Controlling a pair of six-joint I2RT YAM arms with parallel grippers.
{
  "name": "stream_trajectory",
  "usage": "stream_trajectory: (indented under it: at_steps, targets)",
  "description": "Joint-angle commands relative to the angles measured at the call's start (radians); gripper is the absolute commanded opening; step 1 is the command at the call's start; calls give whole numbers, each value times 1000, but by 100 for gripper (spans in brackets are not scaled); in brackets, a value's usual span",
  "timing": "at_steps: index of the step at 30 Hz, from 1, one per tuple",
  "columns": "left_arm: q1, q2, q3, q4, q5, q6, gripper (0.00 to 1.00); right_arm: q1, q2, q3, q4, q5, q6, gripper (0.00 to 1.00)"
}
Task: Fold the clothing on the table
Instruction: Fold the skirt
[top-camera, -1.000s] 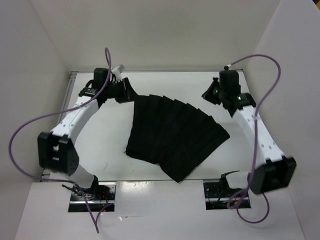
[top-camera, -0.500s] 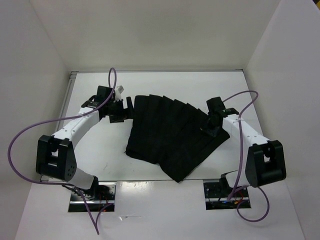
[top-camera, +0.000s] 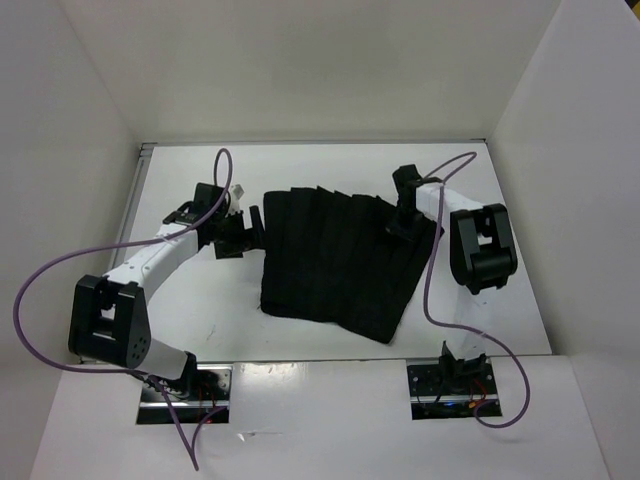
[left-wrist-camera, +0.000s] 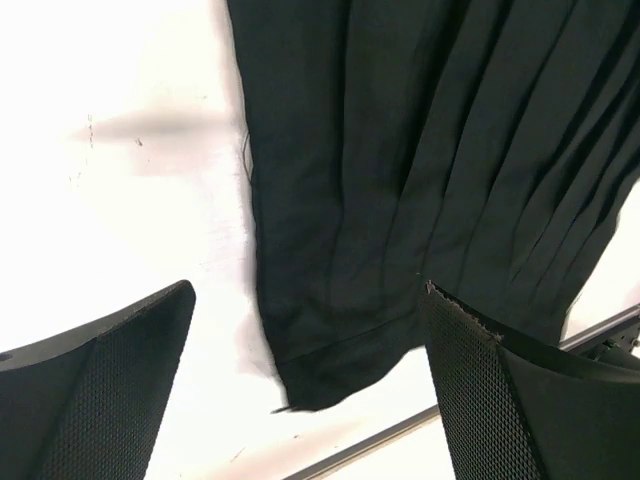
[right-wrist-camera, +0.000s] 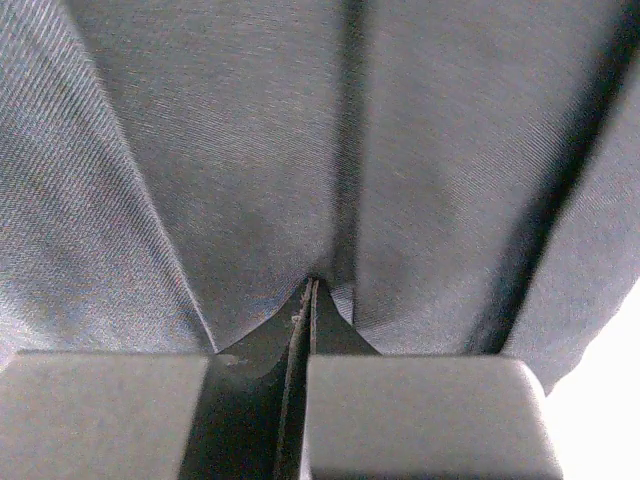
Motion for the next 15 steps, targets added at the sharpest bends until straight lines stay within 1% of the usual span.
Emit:
stream_trajectory:
  at_steps: [1, 2, 3, 5, 6, 7, 8, 9, 10, 11, 12, 13, 14, 15]
  targets:
    - [2, -35, -15, 16, 16, -24, 100, -12, 79, 132, 67, 47, -60, 0]
    - [2, -35, -15, 26, 16, -33, 100, -12, 92, 199, 67, 58, -60, 0]
    - [2, -35, -15, 27, 25, -33, 100, -12, 92, 226, 27, 58, -71, 0]
    - [2, -44, -24, 27, 25, -42, 100, -12, 46, 241, 17, 78, -80, 2]
    - [2, -44, -38, 27, 42, -42, 100, -12, -29, 215, 17, 78, -80, 11]
    - [2, -44, -49, 27, 56, -53, 98, -12, -72, 151, 17, 78, -80, 29]
    - [2, -44, -61, 27, 77, -63, 95, -12, -113, 116, 17, 66, -80, 30]
    - [2, -44, -76, 27, 120, -63, 84, -12, -197, 79, 17, 66, -80, 30]
    - [2, -44, -105, 27, 140, -63, 80, -12, -239, 1, 17, 55, -68, 34]
    - [2, -44, -118, 13, 154, -74, 78, -12, -276, -36, 17, 55, -54, 35]
    - [-9, -44, -128, 1, 154, -74, 78, -12, -345, -71, 17, 44, -45, 35]
    - [-29, -44, -139, -13, 154, -89, 80, -12, -374, -140, 5, 23, -34, 38]
    - [-38, -44, -157, -44, 136, -100, 81, -12, -399, -174, 5, 7, -17, 40]
    - [-38, -67, -168, -44, 126, -109, 83, -12, -445, -235, -5, -26, -7, 40]
